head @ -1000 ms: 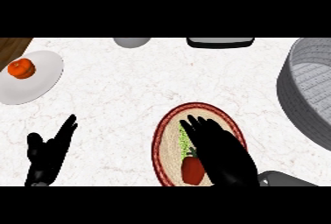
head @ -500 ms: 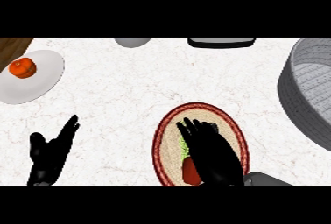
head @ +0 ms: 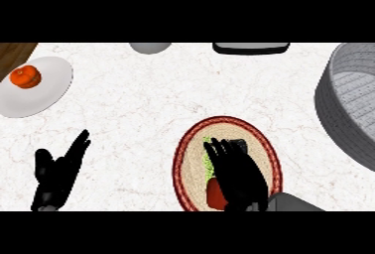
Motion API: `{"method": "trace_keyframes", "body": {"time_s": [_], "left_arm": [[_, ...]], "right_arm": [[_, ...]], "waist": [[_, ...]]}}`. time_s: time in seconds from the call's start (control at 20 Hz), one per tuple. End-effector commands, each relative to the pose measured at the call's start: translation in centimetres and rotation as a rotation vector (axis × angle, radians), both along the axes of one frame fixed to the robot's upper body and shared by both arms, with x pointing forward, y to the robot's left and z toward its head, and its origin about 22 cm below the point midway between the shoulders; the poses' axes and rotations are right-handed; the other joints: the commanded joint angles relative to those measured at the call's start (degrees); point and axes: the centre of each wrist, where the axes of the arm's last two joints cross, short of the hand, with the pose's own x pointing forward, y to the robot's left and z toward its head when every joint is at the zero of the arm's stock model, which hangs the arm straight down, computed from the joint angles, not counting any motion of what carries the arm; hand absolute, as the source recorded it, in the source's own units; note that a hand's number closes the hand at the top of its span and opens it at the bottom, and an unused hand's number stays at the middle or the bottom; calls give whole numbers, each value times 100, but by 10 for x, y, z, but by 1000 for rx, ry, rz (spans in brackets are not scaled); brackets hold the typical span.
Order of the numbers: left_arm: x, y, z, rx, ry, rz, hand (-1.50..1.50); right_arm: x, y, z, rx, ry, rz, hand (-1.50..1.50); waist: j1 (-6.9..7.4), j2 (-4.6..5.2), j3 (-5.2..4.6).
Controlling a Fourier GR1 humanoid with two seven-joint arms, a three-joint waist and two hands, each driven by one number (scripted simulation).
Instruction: Pick the bell pepper from the placemat and place it in the basket
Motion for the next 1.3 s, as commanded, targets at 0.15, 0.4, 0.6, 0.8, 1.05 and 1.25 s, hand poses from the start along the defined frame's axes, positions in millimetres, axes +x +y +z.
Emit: {"method": "trace_keyframes", "body": {"time_s": [0.15,0.4,0.6,0.8,1.05,1.25], "left_arm": [[-15,-8,-31,-28,132,34,0],[-27,18,-34,-4,135,36,0],[-20,9,-35,-15,141,33,0],[-3,5,-19,-16,145,40,0],[-30,-2,-39,-20,151,28,0],[-27,-11,-36,-8,155,18,0]], "right_arm": [[1,7,-9,-57,15,-41,-150],[4,7,-22,-66,15,-42,-150],[-11,2,-41,-59,18,-50,-150],[-7,6,-41,-105,-46,54,150],[2,7,-41,-158,-73,70,150],[-6,12,-45,-148,-98,94,150]], "waist": [[18,67,-94],[43,70,-96],[-6,70,-93],[-1,71,-91],[50,70,-95],[31,65,-92]]}}
